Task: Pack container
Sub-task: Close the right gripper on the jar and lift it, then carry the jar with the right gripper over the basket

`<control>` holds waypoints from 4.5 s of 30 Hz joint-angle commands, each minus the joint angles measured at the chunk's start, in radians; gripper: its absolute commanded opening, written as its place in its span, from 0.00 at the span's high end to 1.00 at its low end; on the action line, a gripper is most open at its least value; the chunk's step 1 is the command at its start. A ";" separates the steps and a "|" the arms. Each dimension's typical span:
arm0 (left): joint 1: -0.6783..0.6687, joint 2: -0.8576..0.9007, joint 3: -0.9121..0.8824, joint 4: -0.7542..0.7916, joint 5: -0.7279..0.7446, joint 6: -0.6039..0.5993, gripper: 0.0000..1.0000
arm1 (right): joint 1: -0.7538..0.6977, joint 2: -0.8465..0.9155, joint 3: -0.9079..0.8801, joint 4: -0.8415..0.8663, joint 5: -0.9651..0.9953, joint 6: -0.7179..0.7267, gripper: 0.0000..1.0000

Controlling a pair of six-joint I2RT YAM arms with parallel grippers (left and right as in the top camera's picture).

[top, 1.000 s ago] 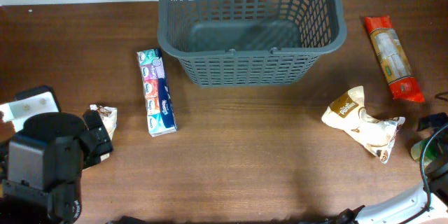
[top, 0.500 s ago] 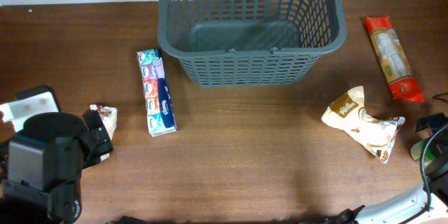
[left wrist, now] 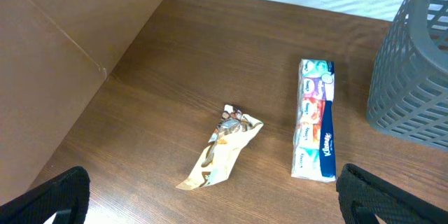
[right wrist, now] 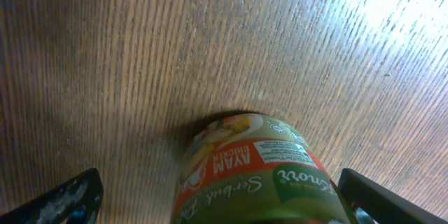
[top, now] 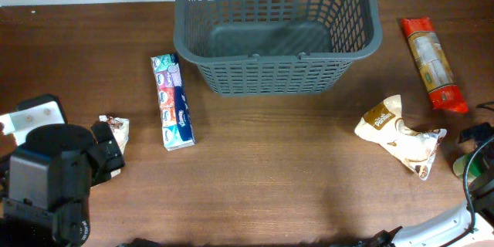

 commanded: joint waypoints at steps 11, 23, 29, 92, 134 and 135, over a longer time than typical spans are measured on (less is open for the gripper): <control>0.006 0.002 -0.004 -0.001 0.007 -0.013 0.00 | -0.006 0.005 -0.012 -0.014 -0.016 -0.006 0.01; 0.006 0.002 -0.004 -0.001 0.007 -0.013 0.00 | -0.006 0.005 -0.077 0.054 -0.016 -0.023 0.01; 0.006 0.002 -0.004 -0.001 0.007 -0.013 0.01 | -0.006 0.005 -0.086 0.071 -0.017 -0.039 0.01; 0.006 0.002 -0.004 -0.001 0.007 -0.013 0.01 | 0.751 -0.079 1.169 -0.332 -0.430 -0.352 0.96; 0.006 0.002 -0.004 -0.002 0.007 -0.013 0.00 | 1.069 0.283 1.159 -0.359 -0.039 -0.166 0.96; 0.006 0.002 -0.004 -0.002 0.007 -0.013 0.00 | 1.069 0.284 1.154 -0.367 -0.037 -0.156 0.96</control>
